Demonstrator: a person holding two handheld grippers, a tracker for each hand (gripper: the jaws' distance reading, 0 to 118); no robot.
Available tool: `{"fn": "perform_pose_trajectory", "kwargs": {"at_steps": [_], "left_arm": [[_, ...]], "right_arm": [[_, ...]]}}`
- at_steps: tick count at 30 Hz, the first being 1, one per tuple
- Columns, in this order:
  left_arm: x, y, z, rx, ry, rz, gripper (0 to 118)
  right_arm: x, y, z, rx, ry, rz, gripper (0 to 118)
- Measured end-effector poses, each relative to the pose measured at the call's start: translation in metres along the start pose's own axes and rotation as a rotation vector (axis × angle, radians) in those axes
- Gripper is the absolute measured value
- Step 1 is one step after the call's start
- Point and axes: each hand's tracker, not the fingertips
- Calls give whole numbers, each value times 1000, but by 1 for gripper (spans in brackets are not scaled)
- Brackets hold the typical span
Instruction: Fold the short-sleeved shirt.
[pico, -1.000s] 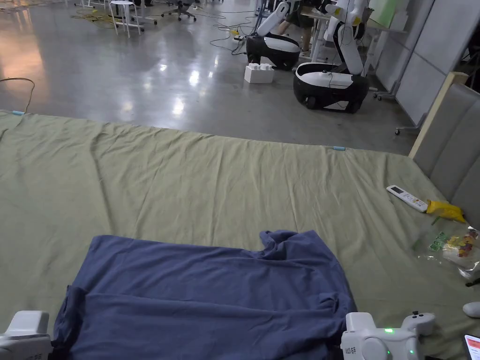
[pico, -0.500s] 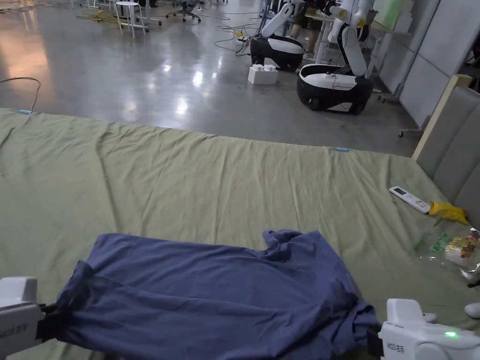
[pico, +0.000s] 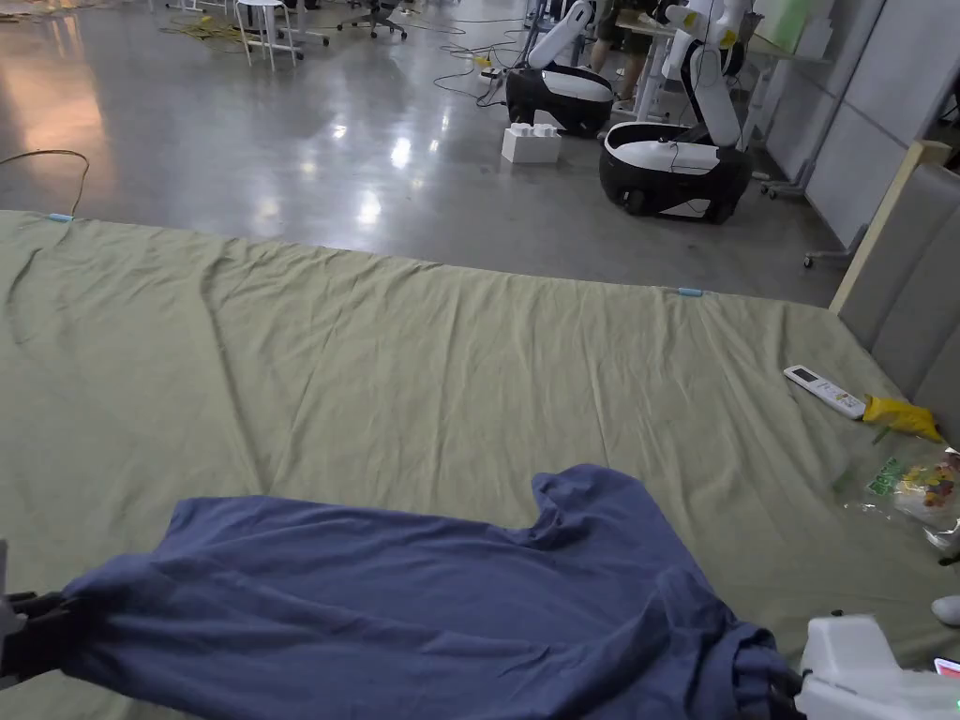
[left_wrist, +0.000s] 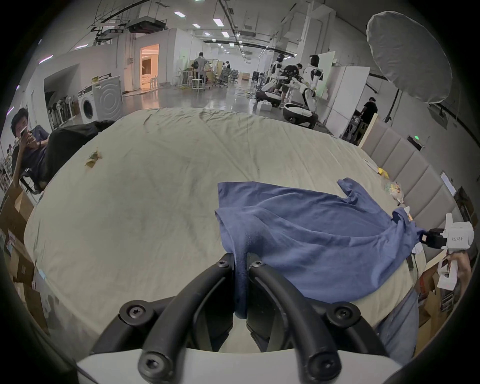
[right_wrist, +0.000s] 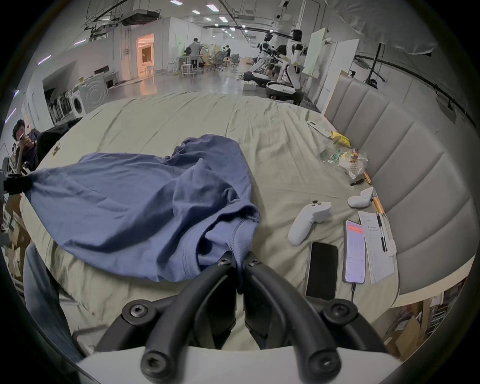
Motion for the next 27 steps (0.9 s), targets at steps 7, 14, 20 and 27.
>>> {"fn": "perform_pose_trajectory", "kwargs": {"at_steps": [7, 14, 20, 27], "left_arm": [[-25, -58, -6, -141, 27, 59, 8], [-21, -91, -46, -246, 103, 20, 8], [-19, -95, -62, -271, 136, -22, 8], [-6, -69, -35, -67, 97, 3, 49]], "right_arm": [[-1, -16, 0, -145, 20, -13, 4], [-16, -85, -51, -216, 33, -4, 4], [-13, -92, -68, -259, 20, -15, 9], [-21, -52, -32, -14, -70, -22, 69]]}}
